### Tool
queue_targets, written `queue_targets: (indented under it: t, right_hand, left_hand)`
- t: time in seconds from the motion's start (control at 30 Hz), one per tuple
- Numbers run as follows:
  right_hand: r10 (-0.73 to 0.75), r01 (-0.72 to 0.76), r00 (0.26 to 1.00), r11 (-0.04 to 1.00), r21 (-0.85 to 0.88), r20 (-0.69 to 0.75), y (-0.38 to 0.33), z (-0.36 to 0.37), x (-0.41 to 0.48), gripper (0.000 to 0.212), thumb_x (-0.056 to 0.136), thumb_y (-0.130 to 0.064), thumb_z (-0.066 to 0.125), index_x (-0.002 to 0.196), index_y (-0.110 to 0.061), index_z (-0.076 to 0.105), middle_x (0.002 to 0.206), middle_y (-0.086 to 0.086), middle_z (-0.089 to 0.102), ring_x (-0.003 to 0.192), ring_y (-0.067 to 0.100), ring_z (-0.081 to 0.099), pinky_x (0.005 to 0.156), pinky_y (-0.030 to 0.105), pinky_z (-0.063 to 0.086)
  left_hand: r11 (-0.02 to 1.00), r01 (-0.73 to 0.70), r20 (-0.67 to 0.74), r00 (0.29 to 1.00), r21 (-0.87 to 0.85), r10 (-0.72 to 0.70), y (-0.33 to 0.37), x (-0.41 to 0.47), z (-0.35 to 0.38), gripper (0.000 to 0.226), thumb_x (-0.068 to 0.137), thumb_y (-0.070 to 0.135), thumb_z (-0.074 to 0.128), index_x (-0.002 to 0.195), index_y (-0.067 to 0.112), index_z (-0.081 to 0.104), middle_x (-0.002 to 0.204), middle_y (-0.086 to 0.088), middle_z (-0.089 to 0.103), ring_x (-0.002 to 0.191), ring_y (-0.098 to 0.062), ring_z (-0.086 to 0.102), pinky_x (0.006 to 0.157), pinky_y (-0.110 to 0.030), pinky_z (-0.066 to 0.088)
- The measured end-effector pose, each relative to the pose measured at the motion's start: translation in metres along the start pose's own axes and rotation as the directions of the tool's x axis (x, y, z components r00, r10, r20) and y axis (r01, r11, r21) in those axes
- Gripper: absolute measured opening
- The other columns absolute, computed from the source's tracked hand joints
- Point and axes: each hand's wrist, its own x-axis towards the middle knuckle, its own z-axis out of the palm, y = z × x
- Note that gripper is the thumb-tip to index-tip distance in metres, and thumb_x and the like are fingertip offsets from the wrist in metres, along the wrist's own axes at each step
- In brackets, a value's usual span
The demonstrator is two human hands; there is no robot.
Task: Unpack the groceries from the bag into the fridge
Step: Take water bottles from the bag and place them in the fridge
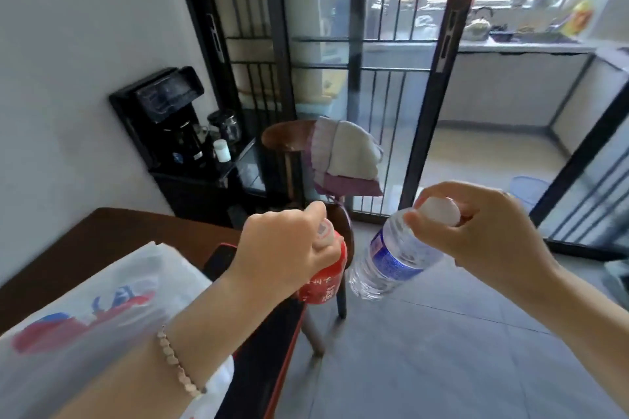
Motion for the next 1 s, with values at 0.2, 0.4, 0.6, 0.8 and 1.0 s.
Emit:
queue_targets:
  t: [0.2,0.4,0.6,0.8,1.0]
  right_hand:
    - [0.152,-0.201,0.955,0.963,-0.181,-0.254,0.126,-0.156,-0.038,0.018,0.068,-0.037,0.076,0.065,-0.034,0.059,0.064,-0.009,0.063,0.066,0.016,0.060,0.060,0.025,0.042]
    - [0.281,-0.431,0.865,0.840,-0.328,-0.416,0.225,-0.310,-0.091,0.039,0.055,-0.061,0.054,0.067,-0.025,0.058,0.067,-0.004,0.064,0.072,0.021,0.059,0.066,0.032,0.046]
    - [0.393,-0.666,0.690,0.673,-0.322,-0.608,0.300,-0.451,-0.146,0.028,0.064,-0.053,0.061,0.064,-0.026,0.054,0.066,-0.007,0.059,0.074,0.020,0.055,0.062,0.028,0.038]
    - [0.430,-0.832,0.459,0.514,-0.208,-0.777,0.365,-0.579,-0.183,0.021,0.075,-0.039,0.070,0.075,-0.019,0.062,0.074,-0.005,0.063,0.070,0.016,0.055,0.057,0.024,0.039]
    - [0.320,-0.941,0.246,0.305,-0.147,-0.915,0.420,-0.713,-0.196,0.024,0.078,-0.045,0.066,0.073,-0.026,0.052,0.074,-0.008,0.058,0.073,0.019,0.054,0.057,0.028,0.037]
  left_hand:
    - [0.944,-0.119,0.133,0.977,-0.306,0.166,0.187,0.087,0.026,0.026,0.086,0.048,0.048,0.095,0.023,0.052,0.078,0.006,0.056,0.069,-0.013,0.046,0.061,-0.024,0.032]
    - [0.876,-0.275,0.143,0.924,-0.396,0.354,0.385,0.167,0.039,0.031,0.086,0.046,0.051,0.103,0.020,0.059,0.099,-0.001,0.067,0.090,-0.022,0.062,0.066,-0.024,0.038]
    - [0.695,-0.410,0.080,0.828,-0.591,0.556,0.570,0.241,0.032,0.034,0.082,0.051,0.059,0.104,0.025,0.062,0.102,0.000,0.068,0.083,-0.017,0.059,0.065,-0.023,0.045]
    - [0.520,-0.531,-0.014,0.709,-0.669,0.706,0.755,0.309,0.017,0.027,0.077,0.052,0.060,0.091,0.028,0.059,0.091,0.002,0.068,0.077,-0.018,0.058,0.065,-0.025,0.048]
    - [0.297,-0.562,-0.118,0.586,-0.772,0.802,0.935,0.385,-0.021,0.027,0.075,0.050,0.062,0.090,0.028,0.059,0.081,0.006,0.063,0.074,-0.016,0.062,0.060,-0.023,0.050]
